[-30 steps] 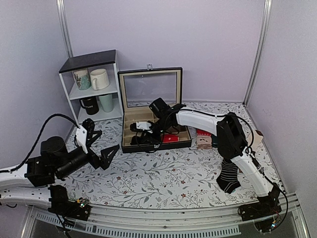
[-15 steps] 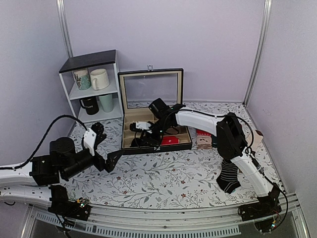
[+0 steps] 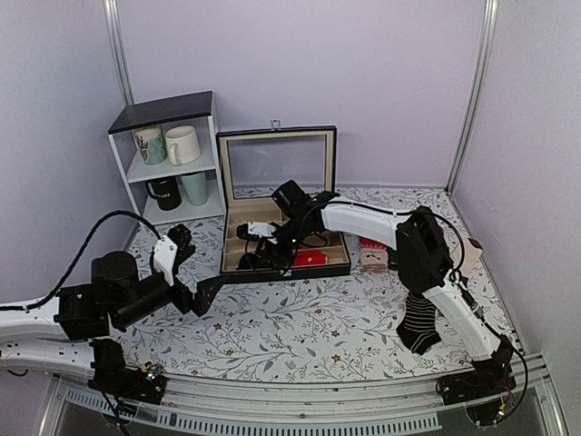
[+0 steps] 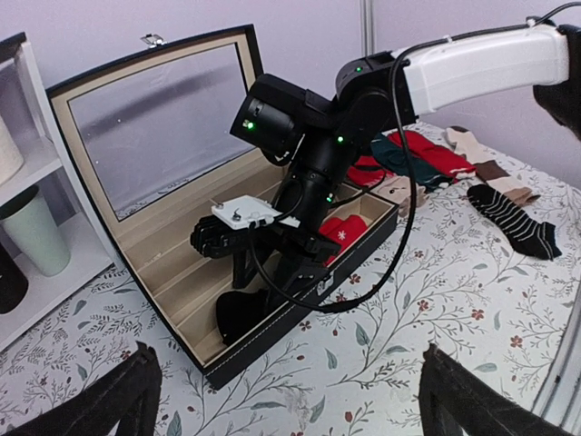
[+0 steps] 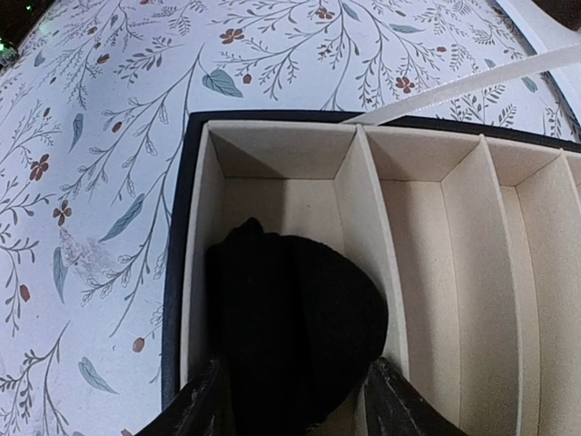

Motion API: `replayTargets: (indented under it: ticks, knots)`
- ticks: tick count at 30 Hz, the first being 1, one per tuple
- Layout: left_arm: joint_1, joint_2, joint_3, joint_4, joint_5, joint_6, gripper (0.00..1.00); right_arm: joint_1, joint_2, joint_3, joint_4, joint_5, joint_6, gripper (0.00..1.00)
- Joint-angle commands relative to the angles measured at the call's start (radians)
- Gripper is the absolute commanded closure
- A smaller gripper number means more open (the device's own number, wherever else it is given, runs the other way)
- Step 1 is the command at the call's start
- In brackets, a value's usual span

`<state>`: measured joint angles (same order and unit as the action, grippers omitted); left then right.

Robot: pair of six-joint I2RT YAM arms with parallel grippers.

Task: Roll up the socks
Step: Place a pair of socks in the storage box, then reset both arms

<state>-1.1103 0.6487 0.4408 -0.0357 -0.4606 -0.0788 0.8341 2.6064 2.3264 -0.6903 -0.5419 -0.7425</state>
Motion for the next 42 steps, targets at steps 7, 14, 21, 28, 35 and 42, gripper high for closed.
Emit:
replayTargets:
  ticks: [7, 14, 21, 28, 35, 42]
  knots:
    - [0.02, 0.007, 0.02, -0.004, -0.051, -0.008, 0.01, 0.027, -0.11, -0.04, 0.002, -0.061, 0.059, 0.45]
    - [0.032, 0.032, 0.025, -0.021, -0.038, -0.025, 0.01, 0.014, -0.211, -0.096, 0.109, -0.064, 0.149, 0.4]
    - [0.039, 0.057, 0.036, -0.033, -0.045, -0.038, 0.0, 0.01, -0.331, -0.126, 0.145, 0.004, 0.282, 0.35]
    - [0.066, 0.08, 0.046, -0.033, -0.016, -0.036, 0.0, -0.035, -0.521, -0.374, 0.21, 0.166, 0.482, 0.26]
    - [0.09, 0.109, 0.048, 0.007, 0.036, -0.022, 0.0, -0.106, -0.876, -0.855, 0.381, 0.285, 0.751, 0.0]
    - [0.105, 0.149, 0.061, 0.016, 0.069, -0.015, 0.0, -0.128, -1.203, -1.248, 0.425, 0.577, 0.999, 0.0]
